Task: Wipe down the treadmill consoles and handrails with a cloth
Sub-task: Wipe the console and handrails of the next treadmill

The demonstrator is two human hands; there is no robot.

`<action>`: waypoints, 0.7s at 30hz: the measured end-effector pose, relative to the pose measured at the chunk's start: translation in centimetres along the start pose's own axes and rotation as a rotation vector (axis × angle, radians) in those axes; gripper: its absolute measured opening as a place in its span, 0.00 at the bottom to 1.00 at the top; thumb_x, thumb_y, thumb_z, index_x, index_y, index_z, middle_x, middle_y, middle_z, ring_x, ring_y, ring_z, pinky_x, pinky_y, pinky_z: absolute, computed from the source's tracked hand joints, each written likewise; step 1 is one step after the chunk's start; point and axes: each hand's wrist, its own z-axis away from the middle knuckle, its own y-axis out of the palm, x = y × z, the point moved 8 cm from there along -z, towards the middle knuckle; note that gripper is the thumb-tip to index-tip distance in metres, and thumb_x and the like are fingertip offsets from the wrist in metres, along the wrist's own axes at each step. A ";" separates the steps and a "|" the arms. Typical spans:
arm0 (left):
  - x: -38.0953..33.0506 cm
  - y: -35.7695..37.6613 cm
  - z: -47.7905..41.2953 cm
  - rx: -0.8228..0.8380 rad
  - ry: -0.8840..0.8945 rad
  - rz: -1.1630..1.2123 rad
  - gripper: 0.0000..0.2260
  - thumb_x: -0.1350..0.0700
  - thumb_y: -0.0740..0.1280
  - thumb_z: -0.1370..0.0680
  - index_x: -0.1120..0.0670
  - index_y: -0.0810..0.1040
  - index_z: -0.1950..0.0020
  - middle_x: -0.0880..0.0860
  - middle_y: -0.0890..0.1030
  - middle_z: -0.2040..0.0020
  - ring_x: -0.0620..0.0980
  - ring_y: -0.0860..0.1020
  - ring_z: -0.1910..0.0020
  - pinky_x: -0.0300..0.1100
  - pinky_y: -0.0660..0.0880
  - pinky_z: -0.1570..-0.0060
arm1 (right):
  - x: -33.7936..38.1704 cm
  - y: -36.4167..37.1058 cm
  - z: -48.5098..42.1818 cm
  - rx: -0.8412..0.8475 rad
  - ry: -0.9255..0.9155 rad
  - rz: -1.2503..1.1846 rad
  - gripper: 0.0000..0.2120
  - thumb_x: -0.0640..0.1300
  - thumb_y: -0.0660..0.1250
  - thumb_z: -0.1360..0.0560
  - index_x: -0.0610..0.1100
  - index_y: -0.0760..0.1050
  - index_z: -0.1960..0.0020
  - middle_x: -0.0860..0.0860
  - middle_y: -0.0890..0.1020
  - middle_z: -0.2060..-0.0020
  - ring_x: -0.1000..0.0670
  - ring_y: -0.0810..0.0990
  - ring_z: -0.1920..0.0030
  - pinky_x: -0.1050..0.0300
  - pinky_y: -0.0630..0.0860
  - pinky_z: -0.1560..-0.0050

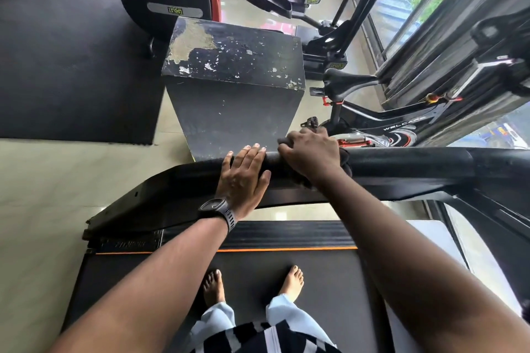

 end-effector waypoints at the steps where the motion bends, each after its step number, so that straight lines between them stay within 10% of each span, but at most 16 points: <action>1: -0.2 0.0 -0.1 0.000 -0.009 0.006 0.24 0.45 0.55 0.19 0.55 0.73 0.27 0.55 0.74 0.28 0.55 0.71 0.29 0.61 0.65 0.29 | -0.5 -0.1 0.6 -0.039 0.069 0.017 0.22 0.62 0.56 0.22 0.51 0.79 0.38 0.47 0.81 0.41 0.39 0.74 0.39 0.45 0.71 0.47; 10: -0.7 -0.1 -0.2 -0.030 0.010 -0.013 0.24 0.46 0.56 0.19 0.56 0.73 0.28 0.56 0.75 0.29 0.56 0.73 0.29 0.62 0.66 0.30 | 1.9 0.0 1.9 -0.074 -0.116 0.094 0.22 0.62 0.56 0.22 0.53 0.79 0.38 0.50 0.81 0.41 0.40 0.74 0.39 0.45 0.70 0.47; 15: -0.9 -0.1 -0.2 -0.040 0.014 -0.014 0.24 0.46 0.56 0.20 0.56 0.74 0.28 0.55 0.75 0.28 0.56 0.73 0.29 0.61 0.66 0.30 | -1.8 -0.3 2.6 -0.118 0.165 0.035 0.22 0.60 0.57 0.22 0.49 0.78 0.37 0.46 0.80 0.39 0.37 0.72 0.36 0.41 0.70 0.44; 21: -1.1 0.1 -0.1 -0.041 0.023 -0.030 0.24 0.46 0.56 0.20 0.56 0.73 0.28 0.55 0.74 0.28 0.56 0.72 0.29 0.61 0.65 0.30 | 1.2 0.6 4.6 -0.204 -0.097 0.110 0.23 0.61 0.57 0.23 0.52 0.77 0.35 0.50 0.80 0.39 0.38 0.72 0.37 0.41 0.69 0.43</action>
